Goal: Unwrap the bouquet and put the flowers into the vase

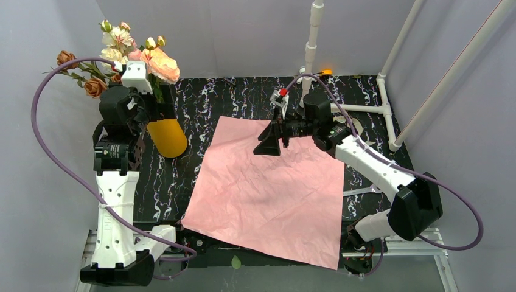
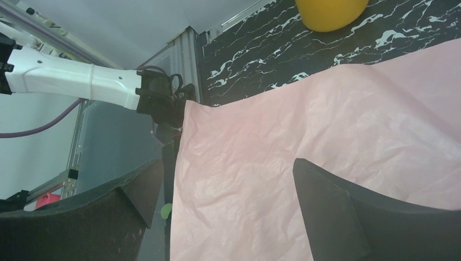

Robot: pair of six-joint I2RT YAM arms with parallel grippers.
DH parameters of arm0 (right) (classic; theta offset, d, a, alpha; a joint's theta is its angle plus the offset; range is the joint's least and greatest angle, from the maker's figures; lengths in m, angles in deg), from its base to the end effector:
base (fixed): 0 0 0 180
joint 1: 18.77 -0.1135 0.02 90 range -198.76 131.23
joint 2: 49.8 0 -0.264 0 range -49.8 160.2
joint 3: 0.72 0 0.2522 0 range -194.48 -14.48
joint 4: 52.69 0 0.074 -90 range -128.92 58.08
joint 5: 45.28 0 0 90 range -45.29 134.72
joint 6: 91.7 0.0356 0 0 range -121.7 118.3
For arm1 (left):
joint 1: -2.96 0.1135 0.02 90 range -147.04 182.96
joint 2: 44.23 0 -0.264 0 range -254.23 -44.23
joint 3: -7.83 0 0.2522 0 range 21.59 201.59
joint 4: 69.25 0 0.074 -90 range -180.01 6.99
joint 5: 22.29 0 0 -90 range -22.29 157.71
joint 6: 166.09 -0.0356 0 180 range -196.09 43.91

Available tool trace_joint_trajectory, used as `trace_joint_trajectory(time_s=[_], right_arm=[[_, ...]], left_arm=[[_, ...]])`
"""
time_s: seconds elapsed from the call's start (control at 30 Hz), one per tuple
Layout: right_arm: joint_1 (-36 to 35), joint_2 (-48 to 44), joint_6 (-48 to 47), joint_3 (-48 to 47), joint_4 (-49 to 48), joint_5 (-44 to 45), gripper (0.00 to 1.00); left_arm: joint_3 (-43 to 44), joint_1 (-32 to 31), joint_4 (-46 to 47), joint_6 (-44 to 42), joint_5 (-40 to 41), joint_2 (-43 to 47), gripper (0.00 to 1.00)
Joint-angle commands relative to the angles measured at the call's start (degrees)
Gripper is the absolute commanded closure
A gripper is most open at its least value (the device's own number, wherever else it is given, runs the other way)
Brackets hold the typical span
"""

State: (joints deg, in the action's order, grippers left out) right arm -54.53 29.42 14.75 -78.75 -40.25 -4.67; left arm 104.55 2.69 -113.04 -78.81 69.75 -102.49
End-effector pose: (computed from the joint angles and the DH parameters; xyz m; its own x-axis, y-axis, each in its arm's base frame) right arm 0.2416 0.2073 0.3447 -0.4606 -0.1046 -0.8814 -0.8848 0.1321 0.4468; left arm 0.1877 0.0004 0.4847 -0.0942 0.0479 -0.9944 -0.0263 0.9984 0.0506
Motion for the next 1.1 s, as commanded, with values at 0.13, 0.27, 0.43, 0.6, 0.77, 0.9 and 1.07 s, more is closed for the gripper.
trace_joint_trajectory(time_s=[0.13,0.27,0.43,0.6,0.77,0.9,1.07], right_arm=[[-0.15,2.08,-3.69,-5.29,5.27,1.85,0.02],[-0.11,2.28,-6.44,-6.53,9.15,3.35,0.01],[0.2,0.29,-11.47,-6.84,15.42,6.99,0.02],[1.5,-3.78,-18.54,-6.0,23.9,12.96,0.02],[2.78,-11.76,-22.57,-1.21,29.15,23.78,0.02],[3.37,-19.7,-24.77,4.57,29.95,34.85,0.02],[4.8,-27.92,-27.88,12.99,29.07,45.27,0.02]], left_arm=[[3.3,0.19,-12.28,-1.24,-7.98,2.4,0.02],[4.24,0.19,-19.25,-3.91,-10.53,3.8,0.02],[5.09,0.19,-30.06,-8.77,-14.54,5.26,0.02],[2.0,0.19,-39.42,-13.2,-19.42,6.77,0.02],[-8.4,0.19,-43.44,-12.96,-21.74,7.11,0.02],[-15.52,0.19,-39.36,-10.05,-16.87,8.27,0.02],[-18.51,0.19,-31.7,-6.86,-11.26,11.2,0.02]])
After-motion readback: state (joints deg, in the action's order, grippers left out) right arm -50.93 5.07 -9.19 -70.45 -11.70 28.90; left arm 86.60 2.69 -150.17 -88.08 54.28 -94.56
